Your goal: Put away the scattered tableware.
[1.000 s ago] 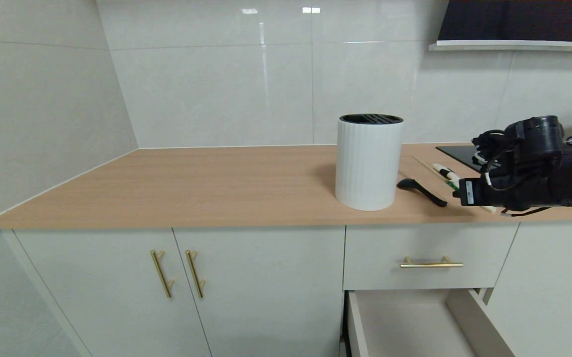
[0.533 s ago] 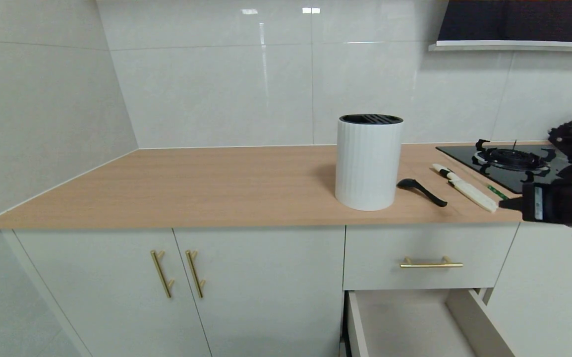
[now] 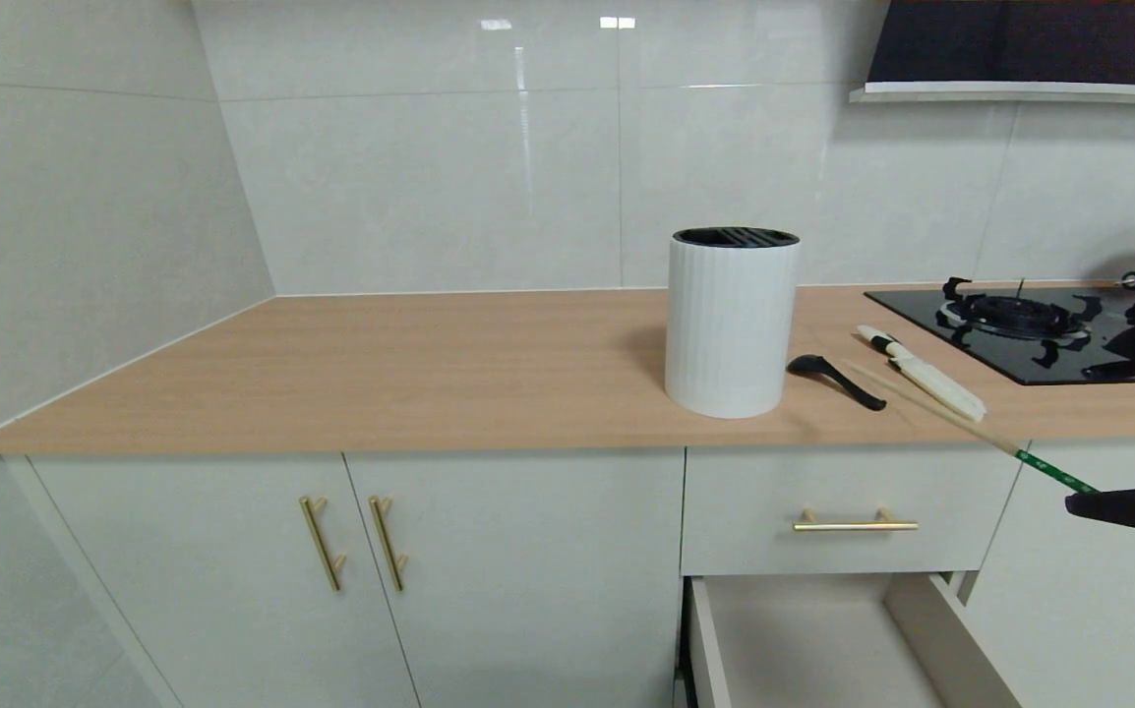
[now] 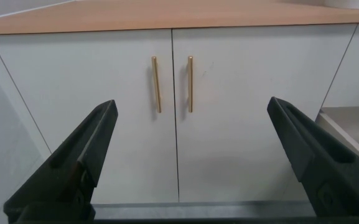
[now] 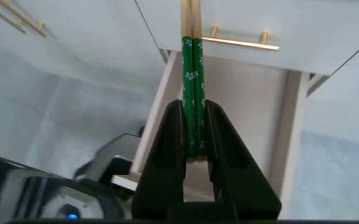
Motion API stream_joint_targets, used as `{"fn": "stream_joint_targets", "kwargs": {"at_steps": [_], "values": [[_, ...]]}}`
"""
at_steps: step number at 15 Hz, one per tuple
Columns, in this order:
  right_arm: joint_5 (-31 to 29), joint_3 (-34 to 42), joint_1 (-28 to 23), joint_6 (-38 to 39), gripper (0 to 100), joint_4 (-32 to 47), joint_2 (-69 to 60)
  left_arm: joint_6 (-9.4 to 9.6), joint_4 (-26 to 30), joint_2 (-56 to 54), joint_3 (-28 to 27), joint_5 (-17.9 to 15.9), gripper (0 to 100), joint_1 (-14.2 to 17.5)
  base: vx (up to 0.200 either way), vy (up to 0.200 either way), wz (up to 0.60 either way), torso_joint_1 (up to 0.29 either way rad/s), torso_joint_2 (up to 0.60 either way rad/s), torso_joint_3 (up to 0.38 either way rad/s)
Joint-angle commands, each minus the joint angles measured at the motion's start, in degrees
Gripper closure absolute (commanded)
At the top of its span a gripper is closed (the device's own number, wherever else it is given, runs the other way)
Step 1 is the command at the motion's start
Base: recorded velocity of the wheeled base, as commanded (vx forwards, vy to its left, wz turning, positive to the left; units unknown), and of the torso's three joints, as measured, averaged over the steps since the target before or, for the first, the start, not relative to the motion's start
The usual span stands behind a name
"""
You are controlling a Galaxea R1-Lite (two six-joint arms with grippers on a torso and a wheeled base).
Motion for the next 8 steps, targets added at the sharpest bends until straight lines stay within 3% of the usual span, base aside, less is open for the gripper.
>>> {"fn": "stream_joint_targets", "kwargs": {"at_steps": [1, 5, 8], "values": [[0.67, 1.69, 0.12, -2.25, 100, 0.03, -0.58, -0.01, -0.01, 0.02, 0.0, 0.07, 0, -0.02, 0.0, 0.0, 0.0, 0.0, 0.0, 0.0], [4.1, 3.8, 2.15, -4.27, 100, 0.12, -0.67, -0.01, -0.01, 0.02, 0.0, -0.02, 0, -0.02, 0.0, 0.0, 0.0, 0.0, 0.0, 0.0], [3.92, 5.91, 6.98, -4.54, 100, -0.06, 0.13, -0.01, -0.01, 0.02, 0.0, -0.02, 0, -0.02, 0.0, 0.0, 0.0, -0.118, 0.31, 0.191]]}}
